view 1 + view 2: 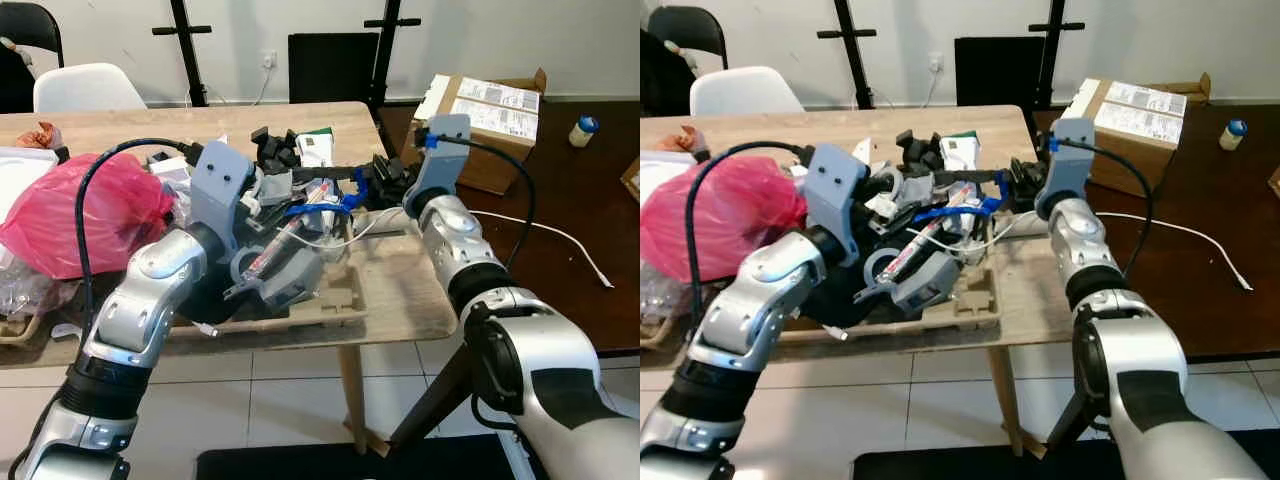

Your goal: Picking trash to rubbish bin

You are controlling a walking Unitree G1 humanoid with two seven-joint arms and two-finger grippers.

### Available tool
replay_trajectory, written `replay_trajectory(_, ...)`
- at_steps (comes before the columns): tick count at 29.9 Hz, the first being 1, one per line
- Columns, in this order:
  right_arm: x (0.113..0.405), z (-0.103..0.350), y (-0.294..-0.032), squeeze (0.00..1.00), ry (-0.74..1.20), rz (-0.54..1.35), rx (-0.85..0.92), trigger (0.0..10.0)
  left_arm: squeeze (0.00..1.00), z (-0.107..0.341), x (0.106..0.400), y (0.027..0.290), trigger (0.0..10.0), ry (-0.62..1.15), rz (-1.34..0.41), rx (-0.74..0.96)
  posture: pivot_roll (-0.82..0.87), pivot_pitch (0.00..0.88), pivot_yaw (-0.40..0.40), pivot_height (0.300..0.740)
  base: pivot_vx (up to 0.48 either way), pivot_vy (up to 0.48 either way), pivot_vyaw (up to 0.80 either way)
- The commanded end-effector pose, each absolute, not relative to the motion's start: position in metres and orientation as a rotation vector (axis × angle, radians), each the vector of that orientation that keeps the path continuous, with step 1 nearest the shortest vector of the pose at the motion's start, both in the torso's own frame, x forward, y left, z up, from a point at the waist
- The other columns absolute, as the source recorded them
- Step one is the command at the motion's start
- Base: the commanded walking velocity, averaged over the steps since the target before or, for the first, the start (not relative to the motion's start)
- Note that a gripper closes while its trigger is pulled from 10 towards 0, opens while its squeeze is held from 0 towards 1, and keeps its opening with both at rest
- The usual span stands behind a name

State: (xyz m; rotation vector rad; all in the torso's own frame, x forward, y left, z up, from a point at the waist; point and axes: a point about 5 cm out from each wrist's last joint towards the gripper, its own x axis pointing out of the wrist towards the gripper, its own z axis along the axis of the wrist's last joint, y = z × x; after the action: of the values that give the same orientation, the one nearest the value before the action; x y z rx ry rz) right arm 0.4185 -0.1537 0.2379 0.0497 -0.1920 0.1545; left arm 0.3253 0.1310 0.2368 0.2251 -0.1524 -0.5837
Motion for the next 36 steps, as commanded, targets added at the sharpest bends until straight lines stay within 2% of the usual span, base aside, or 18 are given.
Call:
replay_trajectory(1,0.419,0.235,-0.149,0.00,-0.174,0.168,0.080,10.0,0.00,0.237,0.325,0.125,10.0,-0.145,-0.614,0.210,0.07,0.175,-0.015,0.740,0.000,0.000,0.00)
replay_trajectory(5,0.420,0.237,-0.143,0.00,-0.175,0.190,0.102,10.0,0.00,0.239,0.325,0.118,10.0,-0.138,-0.645,0.168,0.08,0.197,-0.025,0.740,0.000,0.000,0.00)
replay_trajectory(17,0.420,0.238,-0.131,0.00,-0.164,0.214,0.067,10.0,0.00,0.244,0.323,0.097,10.0,-0.148,-0.731,0.181,0.09,0.228,-0.036,0.740,0.000,0.000,0.00)
replay_trajectory(28,0.421,0.237,-0.130,0.00,-0.153,0.205,0.033,10.0,0.00,0.248,0.324,0.096,10.0,-0.138,-0.744,0.177,0.09,0.227,-0.037,0.740,0.000,0.000,0.00)
replay_trajectory(36,0.421,0.231,-0.138,0.00,-0.111,0.153,0.019,10.0,0.00,0.246,0.324,0.098,10.0,-0.133,-0.737,0.179,0.09,0.227,-0.036,0.740,0.000,0.000,0.00)
